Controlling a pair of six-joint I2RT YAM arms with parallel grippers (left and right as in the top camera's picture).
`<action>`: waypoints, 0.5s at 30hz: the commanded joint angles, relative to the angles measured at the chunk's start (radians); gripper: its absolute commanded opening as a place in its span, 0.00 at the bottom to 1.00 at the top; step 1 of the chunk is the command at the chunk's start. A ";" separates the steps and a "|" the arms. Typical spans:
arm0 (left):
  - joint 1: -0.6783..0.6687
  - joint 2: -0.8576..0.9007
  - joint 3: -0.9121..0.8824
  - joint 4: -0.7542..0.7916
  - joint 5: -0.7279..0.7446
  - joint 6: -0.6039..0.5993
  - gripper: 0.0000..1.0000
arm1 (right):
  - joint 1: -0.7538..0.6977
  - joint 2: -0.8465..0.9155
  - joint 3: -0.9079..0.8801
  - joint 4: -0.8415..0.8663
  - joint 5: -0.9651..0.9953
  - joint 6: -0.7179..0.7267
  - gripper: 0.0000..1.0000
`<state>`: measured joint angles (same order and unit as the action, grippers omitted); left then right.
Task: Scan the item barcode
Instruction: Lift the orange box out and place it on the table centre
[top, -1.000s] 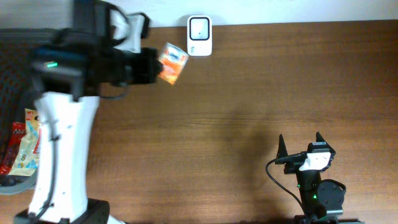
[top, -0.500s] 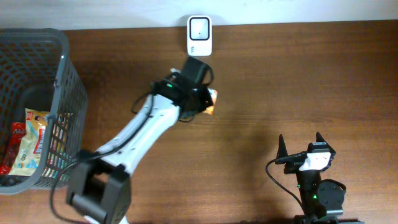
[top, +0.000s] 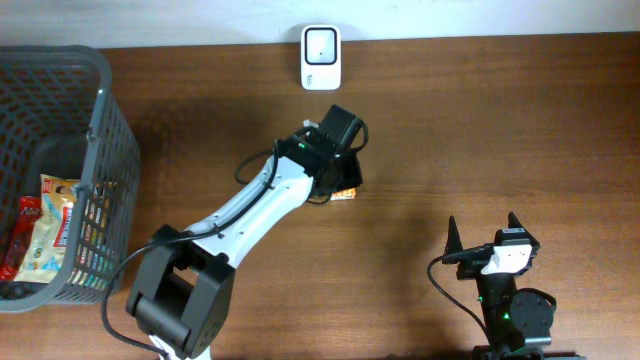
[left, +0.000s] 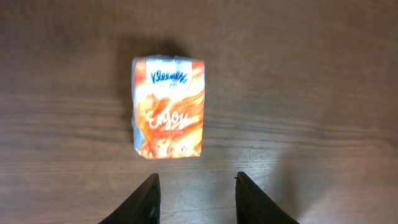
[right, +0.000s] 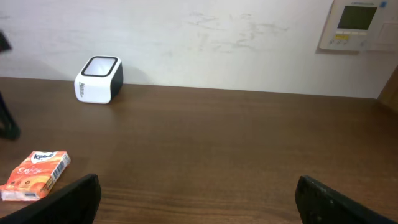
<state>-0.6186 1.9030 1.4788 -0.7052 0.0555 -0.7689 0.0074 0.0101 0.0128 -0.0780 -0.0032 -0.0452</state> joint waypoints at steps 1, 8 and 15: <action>0.039 -0.067 0.193 -0.109 -0.002 0.272 0.51 | 0.005 -0.007 -0.007 -0.004 0.008 0.004 0.99; 0.161 -0.165 0.618 -0.562 -0.215 0.464 0.75 | 0.005 -0.006 -0.007 -0.003 0.008 0.004 0.99; 0.535 -0.270 0.794 -0.748 -0.317 0.464 0.95 | 0.006 -0.006 -0.007 -0.003 0.008 0.004 0.99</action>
<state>-0.2554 1.6829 2.2269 -1.4242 -0.1822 -0.3321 0.0074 0.0101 0.0128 -0.0780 -0.0029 -0.0452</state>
